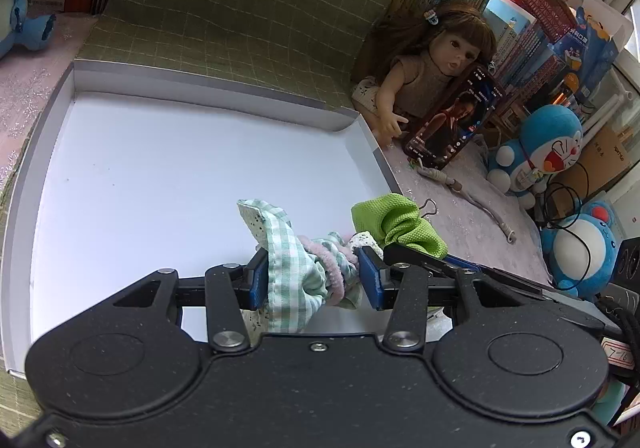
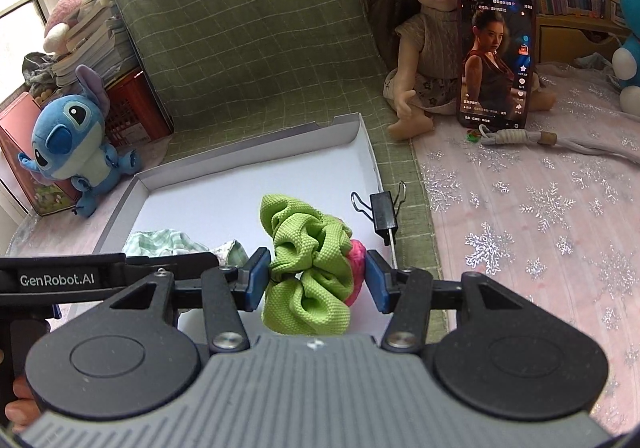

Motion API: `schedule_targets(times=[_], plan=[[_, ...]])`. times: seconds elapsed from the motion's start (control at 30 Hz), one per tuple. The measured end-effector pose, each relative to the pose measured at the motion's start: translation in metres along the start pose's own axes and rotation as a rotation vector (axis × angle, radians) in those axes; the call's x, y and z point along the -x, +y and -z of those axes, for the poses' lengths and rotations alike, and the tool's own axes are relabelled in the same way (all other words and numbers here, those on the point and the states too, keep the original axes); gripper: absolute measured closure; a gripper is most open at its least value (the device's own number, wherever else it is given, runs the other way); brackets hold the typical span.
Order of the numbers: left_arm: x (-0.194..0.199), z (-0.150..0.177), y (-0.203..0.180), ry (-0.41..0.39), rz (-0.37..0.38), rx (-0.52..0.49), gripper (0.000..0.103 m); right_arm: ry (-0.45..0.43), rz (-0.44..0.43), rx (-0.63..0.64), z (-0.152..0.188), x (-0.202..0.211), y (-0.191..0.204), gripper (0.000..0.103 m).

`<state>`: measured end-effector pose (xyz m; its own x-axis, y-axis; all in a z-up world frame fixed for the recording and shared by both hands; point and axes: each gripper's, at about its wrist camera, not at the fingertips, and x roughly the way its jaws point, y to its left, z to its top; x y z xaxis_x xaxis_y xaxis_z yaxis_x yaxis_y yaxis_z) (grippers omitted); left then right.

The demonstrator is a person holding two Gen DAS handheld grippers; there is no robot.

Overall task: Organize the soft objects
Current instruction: 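Carry both items over the white box and open both grippers, then move left gripper to gold sequined pouch while right gripper approaches white folded paper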

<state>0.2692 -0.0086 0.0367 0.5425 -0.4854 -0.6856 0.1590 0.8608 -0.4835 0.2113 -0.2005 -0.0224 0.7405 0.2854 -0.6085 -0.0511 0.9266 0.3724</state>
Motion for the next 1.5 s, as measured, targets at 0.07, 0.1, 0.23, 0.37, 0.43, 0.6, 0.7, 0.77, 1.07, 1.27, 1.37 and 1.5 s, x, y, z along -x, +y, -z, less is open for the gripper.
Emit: schedule_targets(times=[0.07, 0.1, 0.23, 0.37, 0.43, 0.6, 0.7, 0.77, 1.07, 1.27, 1.37, 1.5], plan=[[-0.002, 0.001, 0.000, 0.004, 0.000, -0.002, 0.059, 0.007, 0.009, 0.008, 0.001, -0.002, 0.001, 0.047], [-0.003, 0.002, -0.001, 0.005, -0.002, -0.004, 0.059, 0.007, 0.011, 0.011, 0.002, -0.003, 0.002, 0.047], [-0.007, 0.003, -0.002, 0.012, -0.001, -0.009, 0.059, 0.008, 0.013, 0.016, 0.006, -0.005, 0.001, 0.047], [-0.011, 0.004, -0.002, 0.025, -0.001, -0.008, 0.059, 0.014, 0.014, 0.010, 0.008, -0.009, 0.000, 0.047], [-0.014, 0.005, -0.002, 0.030, -0.002, -0.009, 0.059, 0.018, 0.015, 0.010, 0.010, -0.010, -0.001, 0.047], [-0.016, 0.005, 0.000, 0.032, 0.004, 0.001, 0.058, 0.023, 0.019, 0.013, 0.012, -0.013, -0.002, 0.047], [-0.017, 0.004, 0.000, 0.031, 0.007, 0.001, 0.057, 0.022, 0.017, 0.012, 0.012, -0.013, -0.002, 0.047], [-0.015, 0.005, 0.001, 0.028, 0.006, -0.003, 0.057, 0.022, 0.017, 0.011, 0.011, -0.013, -0.002, 0.045], [0.000, 0.005, 0.000, -0.003, -0.010, -0.034, 0.040, 0.010, 0.007, 0.013, 0.012, -0.005, -0.002, 0.029], [0.019, 0.008, -0.002, -0.048, -0.029, -0.059, 0.027, -0.017, -0.007, 0.025, 0.012, 0.007, -0.001, 0.025], [0.030, 0.011, -0.003, -0.078, -0.037, -0.071, 0.024, -0.031, -0.011, 0.037, 0.013, 0.013, 0.001, 0.023], [0.044, 0.018, -0.006, -0.111, -0.053, -0.096, 0.022, -0.054, -0.009, 0.060, 0.017, 0.023, 0.004, 0.021]])
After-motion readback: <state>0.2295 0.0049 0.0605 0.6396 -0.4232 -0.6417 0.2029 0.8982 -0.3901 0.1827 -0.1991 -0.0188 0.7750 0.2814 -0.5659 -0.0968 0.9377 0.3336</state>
